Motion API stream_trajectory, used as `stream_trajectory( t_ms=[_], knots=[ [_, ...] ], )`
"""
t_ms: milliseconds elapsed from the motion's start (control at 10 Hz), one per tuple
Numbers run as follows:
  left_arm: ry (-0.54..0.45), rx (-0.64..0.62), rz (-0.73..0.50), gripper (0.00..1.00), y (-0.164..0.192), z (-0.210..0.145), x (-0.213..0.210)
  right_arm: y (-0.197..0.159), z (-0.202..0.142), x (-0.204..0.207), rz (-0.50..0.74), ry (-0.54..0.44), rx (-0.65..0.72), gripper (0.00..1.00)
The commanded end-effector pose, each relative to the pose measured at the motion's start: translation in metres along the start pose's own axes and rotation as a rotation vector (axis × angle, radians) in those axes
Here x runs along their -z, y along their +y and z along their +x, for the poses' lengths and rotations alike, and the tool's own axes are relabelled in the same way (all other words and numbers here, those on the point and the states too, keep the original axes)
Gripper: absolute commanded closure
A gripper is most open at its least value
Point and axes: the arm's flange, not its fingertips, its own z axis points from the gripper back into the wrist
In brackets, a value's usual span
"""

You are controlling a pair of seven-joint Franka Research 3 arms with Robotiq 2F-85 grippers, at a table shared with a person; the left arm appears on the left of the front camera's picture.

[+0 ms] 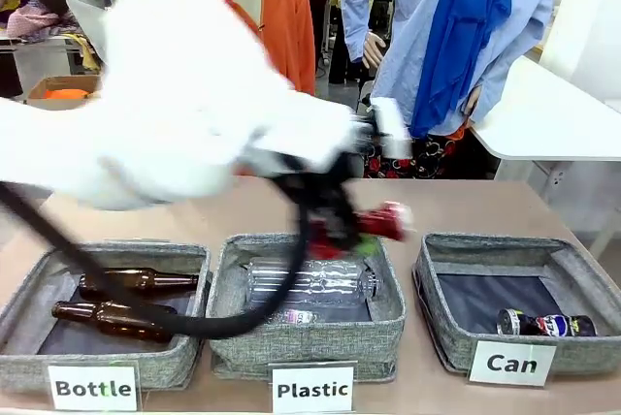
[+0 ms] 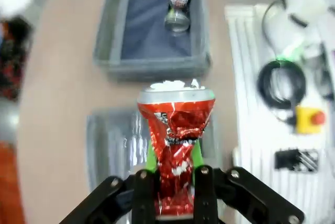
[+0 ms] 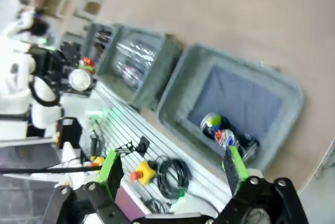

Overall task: Sort the can waste into the basket.
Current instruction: Pick up the can waste from the table and place it in the right Fabric basket.

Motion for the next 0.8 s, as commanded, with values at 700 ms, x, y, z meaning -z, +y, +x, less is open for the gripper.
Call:
stream_trajectory(
  t_ms=[700],
  knots=[
    [0.059,0.178,-0.048,0.73,0.037,0.199,0.177,-0.002,-0.158,-0.033,-0.230,-0.054,0.126,0.00]
  ],
)
